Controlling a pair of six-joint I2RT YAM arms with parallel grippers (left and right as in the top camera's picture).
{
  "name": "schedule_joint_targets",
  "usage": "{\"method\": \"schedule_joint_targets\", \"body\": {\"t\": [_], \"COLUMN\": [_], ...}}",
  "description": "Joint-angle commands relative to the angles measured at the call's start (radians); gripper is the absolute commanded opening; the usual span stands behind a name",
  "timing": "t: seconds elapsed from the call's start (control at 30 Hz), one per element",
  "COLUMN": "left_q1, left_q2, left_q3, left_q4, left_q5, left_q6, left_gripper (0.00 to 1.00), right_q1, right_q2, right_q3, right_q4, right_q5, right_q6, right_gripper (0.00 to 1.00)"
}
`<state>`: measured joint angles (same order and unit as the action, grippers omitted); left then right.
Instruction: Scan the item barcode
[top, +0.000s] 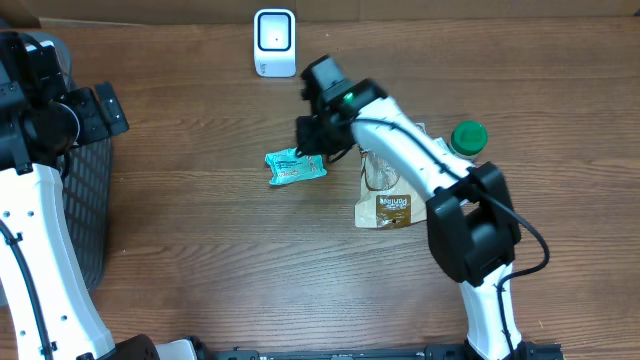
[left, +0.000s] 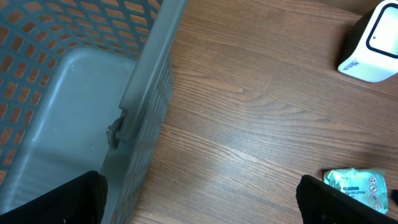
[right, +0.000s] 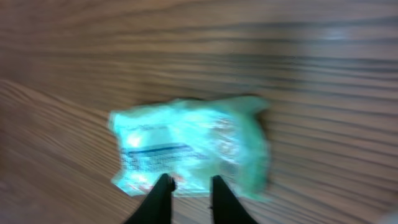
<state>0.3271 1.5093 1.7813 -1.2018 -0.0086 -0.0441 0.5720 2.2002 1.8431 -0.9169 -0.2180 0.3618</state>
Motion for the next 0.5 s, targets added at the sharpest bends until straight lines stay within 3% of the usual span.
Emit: {"method": "schedule_joint_targets", "body": {"t": [0.0, 0.1, 0.47], "left_q1": [0.000, 0.000, 0.000], "left_q2": [0.002, 0.002, 0.002], "left_q3": [0.021, 0.021, 0.021], "left_q4": [0.001, 0.001, 0.001], "left_q5": [-0.002, -0.002, -0.002], "left_q6": [0.022, 0.022, 0.022], "left_gripper": [0.99, 1.00, 0.99], "right_q1": [0.075, 0.113, 0.149], "right_q2": [-0.027, -0.027, 0.076], "right_q3": [-0.070, -0.101, -0.136], "right_q4": [0.109, 0.178, 0.241], "right_q5": [0.026, 0.081, 0.134], "right_q6": [0.114, 0.140, 0.170], "right_gripper": [0.09, 0.04, 0.04]}}
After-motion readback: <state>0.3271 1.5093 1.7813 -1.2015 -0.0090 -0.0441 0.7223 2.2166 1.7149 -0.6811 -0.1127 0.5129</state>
